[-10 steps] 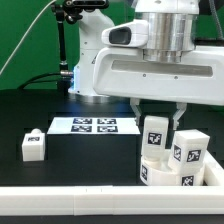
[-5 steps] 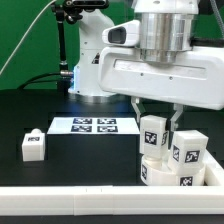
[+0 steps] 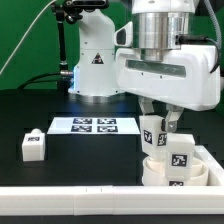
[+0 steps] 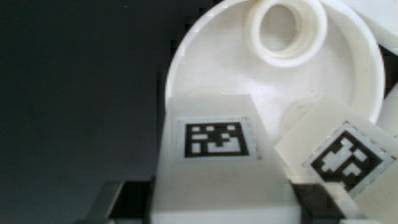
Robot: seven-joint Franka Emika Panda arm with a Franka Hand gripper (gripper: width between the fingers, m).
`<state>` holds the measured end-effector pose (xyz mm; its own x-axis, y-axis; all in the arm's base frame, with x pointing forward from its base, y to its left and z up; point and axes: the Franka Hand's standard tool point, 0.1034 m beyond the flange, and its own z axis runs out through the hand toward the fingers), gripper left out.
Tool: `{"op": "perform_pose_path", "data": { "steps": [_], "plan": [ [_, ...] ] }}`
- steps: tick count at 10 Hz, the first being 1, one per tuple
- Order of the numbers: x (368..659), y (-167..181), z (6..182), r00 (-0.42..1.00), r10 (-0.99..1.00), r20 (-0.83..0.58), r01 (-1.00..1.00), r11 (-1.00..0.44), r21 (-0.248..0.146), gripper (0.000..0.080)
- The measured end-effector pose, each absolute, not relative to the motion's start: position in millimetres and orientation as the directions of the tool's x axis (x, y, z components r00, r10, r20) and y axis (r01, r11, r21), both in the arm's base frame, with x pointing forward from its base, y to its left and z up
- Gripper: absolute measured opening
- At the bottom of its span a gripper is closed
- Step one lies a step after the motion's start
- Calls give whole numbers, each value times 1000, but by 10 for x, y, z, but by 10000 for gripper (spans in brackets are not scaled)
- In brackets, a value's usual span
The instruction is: Assemble stool
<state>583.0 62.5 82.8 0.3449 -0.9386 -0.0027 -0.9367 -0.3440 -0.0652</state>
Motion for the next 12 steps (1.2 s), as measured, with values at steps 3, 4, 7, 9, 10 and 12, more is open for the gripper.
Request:
{"op": "perform_pose_path", "data": {
  "steps": [3,4,7,9,10,12],
  "plan": [
    [5829,660,826,184,-982,-35,-981,-182,-69,338],
    [5827,682,824,124,-991,-49,-990,-121,-69,338],
    [5841,737,815,-159,-983,-93,-973,172,-154,338],
    [5829,785,812,-313,-938,-148,-933,333,-135,338],
    [5825,806,813,-368,-914,-171,-912,390,-124,339],
    [5819,833,813,-491,-844,-215,-850,518,-91,339]
  ]
}}
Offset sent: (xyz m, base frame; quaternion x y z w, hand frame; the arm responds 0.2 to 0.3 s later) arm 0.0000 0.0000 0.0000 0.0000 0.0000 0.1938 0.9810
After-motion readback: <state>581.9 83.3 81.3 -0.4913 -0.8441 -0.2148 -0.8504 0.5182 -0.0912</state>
